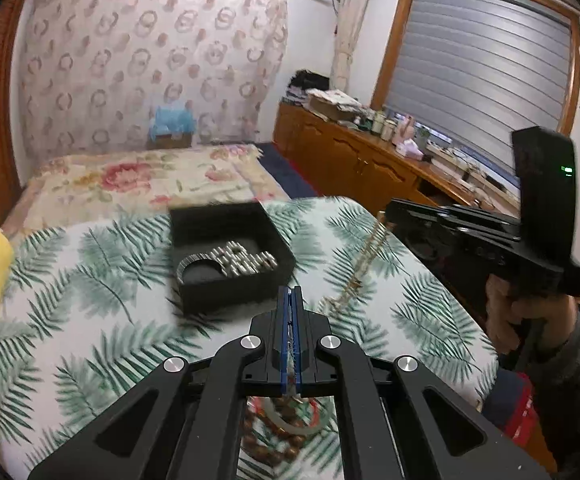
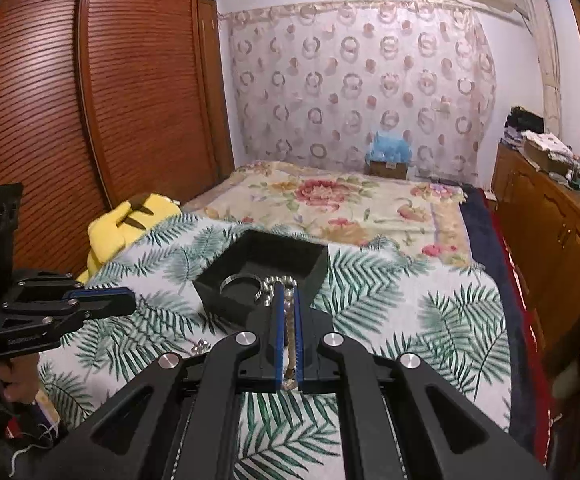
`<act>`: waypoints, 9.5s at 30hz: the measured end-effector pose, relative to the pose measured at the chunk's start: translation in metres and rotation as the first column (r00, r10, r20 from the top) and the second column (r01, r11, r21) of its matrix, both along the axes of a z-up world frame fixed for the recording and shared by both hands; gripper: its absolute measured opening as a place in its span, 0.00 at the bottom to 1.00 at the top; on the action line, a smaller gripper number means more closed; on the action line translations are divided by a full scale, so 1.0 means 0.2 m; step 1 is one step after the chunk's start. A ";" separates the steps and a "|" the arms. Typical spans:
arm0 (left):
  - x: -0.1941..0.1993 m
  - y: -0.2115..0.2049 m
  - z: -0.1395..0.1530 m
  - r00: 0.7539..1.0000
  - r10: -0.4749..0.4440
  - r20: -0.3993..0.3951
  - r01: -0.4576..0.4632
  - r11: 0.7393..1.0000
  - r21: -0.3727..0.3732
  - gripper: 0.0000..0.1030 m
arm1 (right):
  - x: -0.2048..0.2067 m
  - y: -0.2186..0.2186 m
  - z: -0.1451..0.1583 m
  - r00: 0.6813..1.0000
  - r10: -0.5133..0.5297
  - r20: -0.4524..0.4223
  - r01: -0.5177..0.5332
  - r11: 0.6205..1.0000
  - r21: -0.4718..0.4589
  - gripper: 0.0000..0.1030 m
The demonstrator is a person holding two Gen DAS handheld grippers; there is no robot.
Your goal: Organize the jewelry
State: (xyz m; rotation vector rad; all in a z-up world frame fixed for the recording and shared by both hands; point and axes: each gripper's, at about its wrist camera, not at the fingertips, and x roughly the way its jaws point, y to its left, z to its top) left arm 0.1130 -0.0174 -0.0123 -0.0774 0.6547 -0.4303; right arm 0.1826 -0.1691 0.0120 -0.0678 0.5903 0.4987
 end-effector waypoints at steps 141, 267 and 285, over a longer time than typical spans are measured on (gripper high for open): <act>-0.24 0.11 -0.49 0.974 0.166 -0.154 -0.133 0.970 0.202 0.67 | -0.09 0.31 -0.65 0.937 0.127 -0.325 -0.165 0.982 -0.093 0.08; 0.52 -0.02 0.14 0.990 0.101 0.102 -0.127 0.951 0.282 0.12 | 0.49 0.43 -0.45 0.993 0.013 -0.114 -0.038 0.974 -0.224 0.12; 0.63 -0.11 0.00 0.996 0.079 0.035 -0.086 0.947 0.309 0.12 | 0.33 0.20 -0.43 0.992 -0.013 -0.126 -0.001 0.994 -0.107 0.12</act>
